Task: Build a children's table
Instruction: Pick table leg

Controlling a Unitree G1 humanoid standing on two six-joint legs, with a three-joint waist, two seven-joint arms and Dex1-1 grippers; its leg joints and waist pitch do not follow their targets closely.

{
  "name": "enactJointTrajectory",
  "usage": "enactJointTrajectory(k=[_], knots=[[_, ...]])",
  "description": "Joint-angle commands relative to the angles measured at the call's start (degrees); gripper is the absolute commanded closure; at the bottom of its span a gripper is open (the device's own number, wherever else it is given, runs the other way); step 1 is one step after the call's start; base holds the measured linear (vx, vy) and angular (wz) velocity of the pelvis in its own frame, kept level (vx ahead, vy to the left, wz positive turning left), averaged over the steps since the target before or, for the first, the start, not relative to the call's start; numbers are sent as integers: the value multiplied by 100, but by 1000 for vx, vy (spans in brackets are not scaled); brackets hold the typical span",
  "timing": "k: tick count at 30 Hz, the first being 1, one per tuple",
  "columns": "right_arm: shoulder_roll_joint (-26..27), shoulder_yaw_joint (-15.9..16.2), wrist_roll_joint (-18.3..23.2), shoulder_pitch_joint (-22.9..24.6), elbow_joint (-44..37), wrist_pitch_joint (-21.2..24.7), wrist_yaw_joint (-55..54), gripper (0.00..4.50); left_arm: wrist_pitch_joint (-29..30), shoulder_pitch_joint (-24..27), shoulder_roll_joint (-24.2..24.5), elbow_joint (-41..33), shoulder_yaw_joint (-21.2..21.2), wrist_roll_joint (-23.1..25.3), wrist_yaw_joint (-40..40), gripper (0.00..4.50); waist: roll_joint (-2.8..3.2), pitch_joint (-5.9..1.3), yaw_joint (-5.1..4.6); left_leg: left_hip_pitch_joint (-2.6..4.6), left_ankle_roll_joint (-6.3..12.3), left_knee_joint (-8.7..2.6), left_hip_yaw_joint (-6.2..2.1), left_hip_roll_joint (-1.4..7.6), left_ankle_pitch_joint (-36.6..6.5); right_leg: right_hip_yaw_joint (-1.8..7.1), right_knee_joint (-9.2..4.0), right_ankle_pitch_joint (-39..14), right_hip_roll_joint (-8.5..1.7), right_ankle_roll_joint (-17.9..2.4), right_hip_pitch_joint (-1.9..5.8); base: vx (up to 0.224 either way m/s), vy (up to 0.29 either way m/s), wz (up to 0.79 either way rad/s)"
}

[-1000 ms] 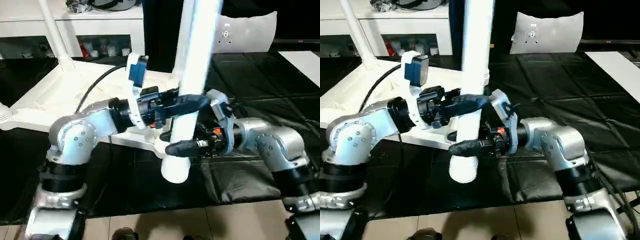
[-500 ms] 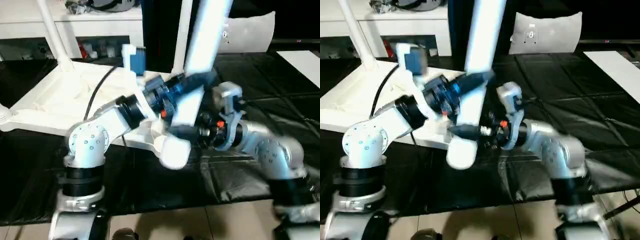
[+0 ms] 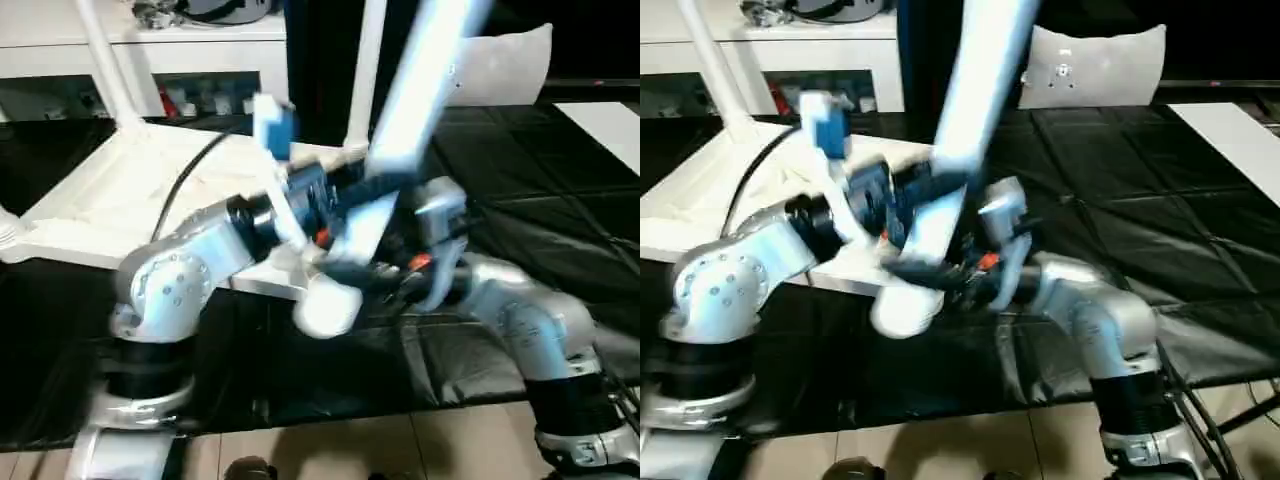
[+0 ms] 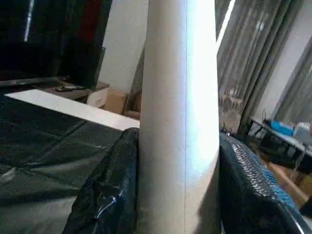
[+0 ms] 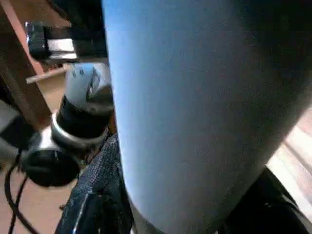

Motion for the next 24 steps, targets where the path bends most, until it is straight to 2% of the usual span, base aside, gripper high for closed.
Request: enactJointTrajectory(k=[1, 3, 5, 6, 7, 8, 9, 12, 14, 16, 17, 19, 24], knots=[[-101, 506, -486, -108, 95, 24, -37, 261, 11, -294, 172, -249, -286, 124, -187, 195, 22, -437, -21, 24, 32, -416, -11, 123, -1066, 211, -506, -2565, -358, -346, 316, 0, 0, 0], [-183, 550, -575, -168, 131, -13, 49, 261, 10, -360, 468, -242, -436, 314, -437, 195, 24, -430, -31, 24, 25, -418, -4, 117, -1083, 217, -503, -2519, -355, -376, 319, 0, 0, 0], [-233, 564, -598, -197, 153, -31, 109, 261, 62, -377, 555, -219, -420, 307, -523, 195, 35, -438, -28, 39, 9, -408, -3, 117, -1112, 223, -489, -2485, -367, -415, 314, 0, 0, 0], [-306, 577, -606, -231, 170, -29, 191, 261, 149, -387, 682, -221, -386, 225, -685, 195, -3, -434, -43, 23, 16, -415, 4, 121, -1081, 225, -483, -2411, -363, -462, 329, 0, 0, 0], [-382, 603, -616, -258, 187, -43, 280, 261, 254, -385, 783, -221, -337, 85, -820, 195, 23, -447, -27, 31, 13, -404, 1, 122, -1037, 230, -451, -2331, -371, -518, 334, 0, 0, 0], [-496, 656, -638, -283, 213, -73, 413, 261, 477, -369, 909, -230, -260, -172, -989, 195, 4, -444, -30, 15, 18, -405, 1, 118, -996, 232, -447, -2277, -365, -529, 341, 0, 0, 0], [-585, 704, -652, -295, 221, -87, 530, 261, 608, -339, 1001, -252, -205, -366, -1153, 195, 16, -439, -27, 28, 25, -401, 5, 112, -1022, 232, -436, -2278, -355, -565, 328, 0, 0, 0], [-687, 764, -675, -311, 227, -124, 710, 261, 719, -336, 1010, -170, 18, -780, -1344, 195, 1, -433, -24, 9, 53, -391, 18, 117, -998, 246, -431, -2272, -372, -641, 331, 0, 0, 0], [-693, 769, -681, -312, 227, -131, 729, 261, 719, -340, 1012, -155, 41, -815, -1369, 195, 4, -424, -24, 16, 49, -398, 16, 120, -1067, 239, -451, -2420, -371, -617, 324, 0, 0, 0], [-652, 734, -612, -325, 221, -129, 794, 261, 826, -319, 1049, -100, 155, -1098, -1620, 195, 10, -424, -23, 27, 41, -394, 20, 115, -1121, 237, -467, -2563, -377, -574, 319, 0, 0, 0], [-622, 702, -565, -331, 213, -118, 803, 261, 829, -293, 1096, -85, 131, -1081, -1715, 195, 28, -423, -22, 36, 44, -396, 15, 114, -1152, 235, -477, -2618, -371, -550, 310, 0, 0, 0], [-603, 675, -476, -355, 210, -112, 812, 261, 906, -270, 1133, -30, 134, -1118, -1810, 195, 12, -420, -33, 41, 32, -409, 9, 121, -1188, 231, -484, -2668, -366, -514, 306, 0, 0, 0], [-554, 611, -419, -398, 234, -113, 785, 261, 864, -250, 1131, -8, 143, -1013, -1706, 195, 23, -430, -33, 37, 8, -410, 4, 123, -1175, 233, -468, -2549, -365, -550, 313, 0, 0, 0]])
